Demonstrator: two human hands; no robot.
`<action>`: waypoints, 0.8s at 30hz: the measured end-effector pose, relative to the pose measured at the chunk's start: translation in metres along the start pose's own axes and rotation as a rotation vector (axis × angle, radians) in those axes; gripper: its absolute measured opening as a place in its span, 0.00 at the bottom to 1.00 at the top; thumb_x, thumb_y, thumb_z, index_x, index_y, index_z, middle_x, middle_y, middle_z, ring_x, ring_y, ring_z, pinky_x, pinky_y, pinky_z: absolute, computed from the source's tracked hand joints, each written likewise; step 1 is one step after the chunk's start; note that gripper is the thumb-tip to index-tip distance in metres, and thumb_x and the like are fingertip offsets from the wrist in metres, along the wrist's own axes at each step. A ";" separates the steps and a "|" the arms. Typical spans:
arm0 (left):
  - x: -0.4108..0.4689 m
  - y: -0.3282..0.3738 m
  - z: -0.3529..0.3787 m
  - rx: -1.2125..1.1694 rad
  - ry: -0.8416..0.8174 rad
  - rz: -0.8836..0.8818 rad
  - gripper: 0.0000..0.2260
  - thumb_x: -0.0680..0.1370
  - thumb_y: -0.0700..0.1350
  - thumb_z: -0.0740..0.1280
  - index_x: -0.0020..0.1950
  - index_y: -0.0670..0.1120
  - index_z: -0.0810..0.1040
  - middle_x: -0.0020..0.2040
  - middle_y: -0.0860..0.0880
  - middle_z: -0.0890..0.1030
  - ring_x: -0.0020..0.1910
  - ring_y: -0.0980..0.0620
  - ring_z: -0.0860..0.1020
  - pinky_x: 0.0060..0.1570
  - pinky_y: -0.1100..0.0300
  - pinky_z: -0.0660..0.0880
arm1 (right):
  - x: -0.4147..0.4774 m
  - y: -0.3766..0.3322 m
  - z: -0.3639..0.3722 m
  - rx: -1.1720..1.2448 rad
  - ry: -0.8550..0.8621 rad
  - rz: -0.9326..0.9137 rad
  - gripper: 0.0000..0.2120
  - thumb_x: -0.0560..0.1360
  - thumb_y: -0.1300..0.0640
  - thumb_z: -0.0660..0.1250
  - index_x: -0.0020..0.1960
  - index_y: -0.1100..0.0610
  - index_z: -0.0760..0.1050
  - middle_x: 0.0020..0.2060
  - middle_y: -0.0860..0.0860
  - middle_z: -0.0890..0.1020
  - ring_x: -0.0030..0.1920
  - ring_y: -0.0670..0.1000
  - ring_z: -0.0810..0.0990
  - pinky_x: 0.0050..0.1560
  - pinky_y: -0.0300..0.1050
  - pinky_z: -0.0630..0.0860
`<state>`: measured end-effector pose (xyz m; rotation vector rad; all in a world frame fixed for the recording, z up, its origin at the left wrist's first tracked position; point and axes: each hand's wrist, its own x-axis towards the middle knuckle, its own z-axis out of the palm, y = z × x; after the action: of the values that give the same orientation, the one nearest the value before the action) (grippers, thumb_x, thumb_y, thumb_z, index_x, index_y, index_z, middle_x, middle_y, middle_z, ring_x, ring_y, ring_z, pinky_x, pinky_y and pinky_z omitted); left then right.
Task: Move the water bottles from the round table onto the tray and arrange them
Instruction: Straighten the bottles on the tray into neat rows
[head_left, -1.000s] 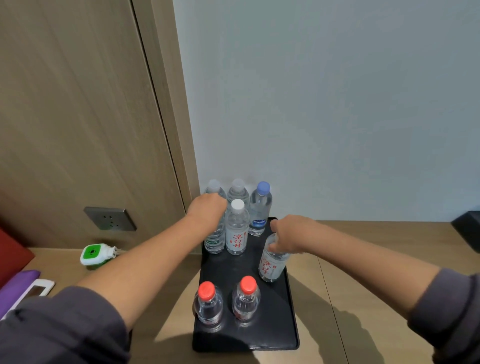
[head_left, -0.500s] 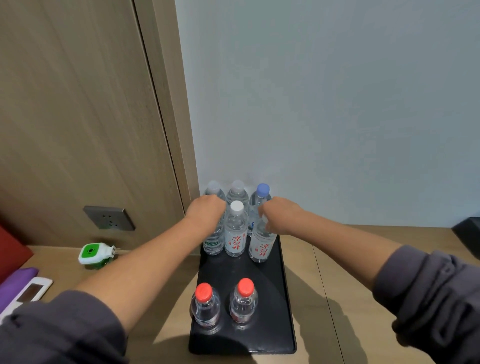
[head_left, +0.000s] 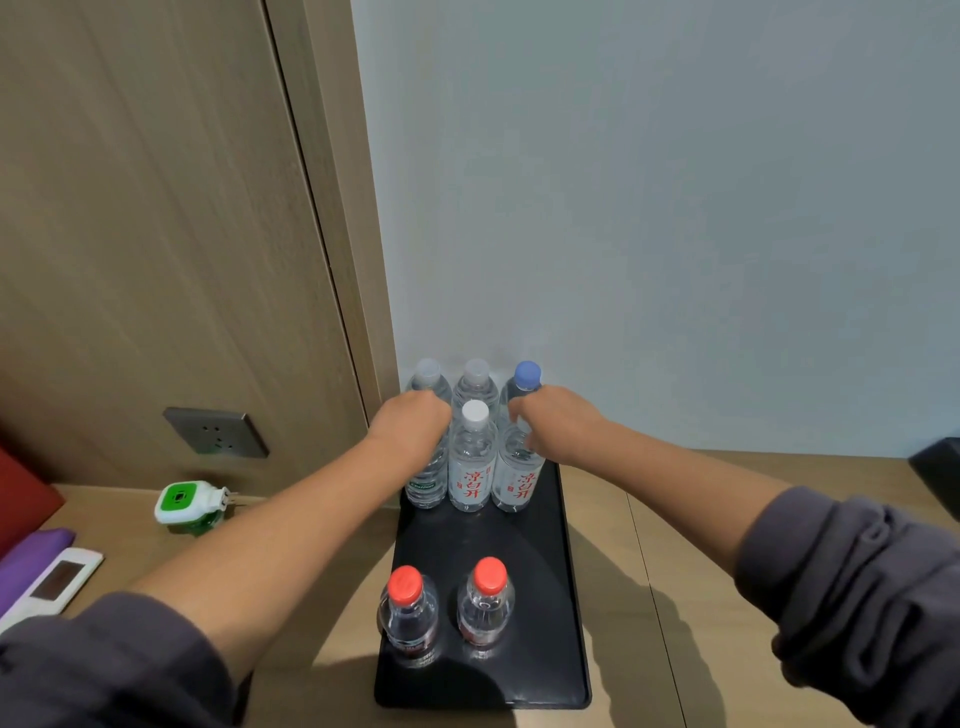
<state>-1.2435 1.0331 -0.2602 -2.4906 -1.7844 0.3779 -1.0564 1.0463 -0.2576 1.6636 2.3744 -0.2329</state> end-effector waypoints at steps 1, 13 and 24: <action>0.000 0.000 0.001 -0.010 0.005 -0.004 0.11 0.73 0.28 0.65 0.52 0.39 0.78 0.51 0.42 0.78 0.50 0.43 0.79 0.39 0.56 0.70 | 0.000 0.000 0.000 0.005 0.005 0.003 0.16 0.76 0.67 0.62 0.62 0.55 0.74 0.53 0.57 0.79 0.52 0.58 0.79 0.40 0.46 0.68; -0.012 0.001 -0.001 -0.104 0.047 -0.072 0.17 0.73 0.29 0.66 0.60 0.40 0.72 0.57 0.42 0.72 0.54 0.43 0.76 0.41 0.56 0.67 | 0.001 -0.002 0.007 0.018 0.028 0.024 0.14 0.75 0.67 0.63 0.59 0.57 0.70 0.51 0.56 0.78 0.49 0.58 0.79 0.38 0.48 0.70; -0.034 -0.006 -0.002 -0.245 0.229 -0.074 0.18 0.76 0.38 0.67 0.63 0.43 0.67 0.58 0.44 0.68 0.51 0.45 0.75 0.42 0.55 0.73 | -0.031 -0.001 0.013 0.228 0.118 0.078 0.25 0.78 0.53 0.65 0.71 0.54 0.59 0.55 0.57 0.74 0.49 0.60 0.77 0.44 0.51 0.75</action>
<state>-1.2589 1.0029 -0.2514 -2.4856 -1.9203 -0.1335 -1.0462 1.0141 -0.2612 1.9163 2.4385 -0.4171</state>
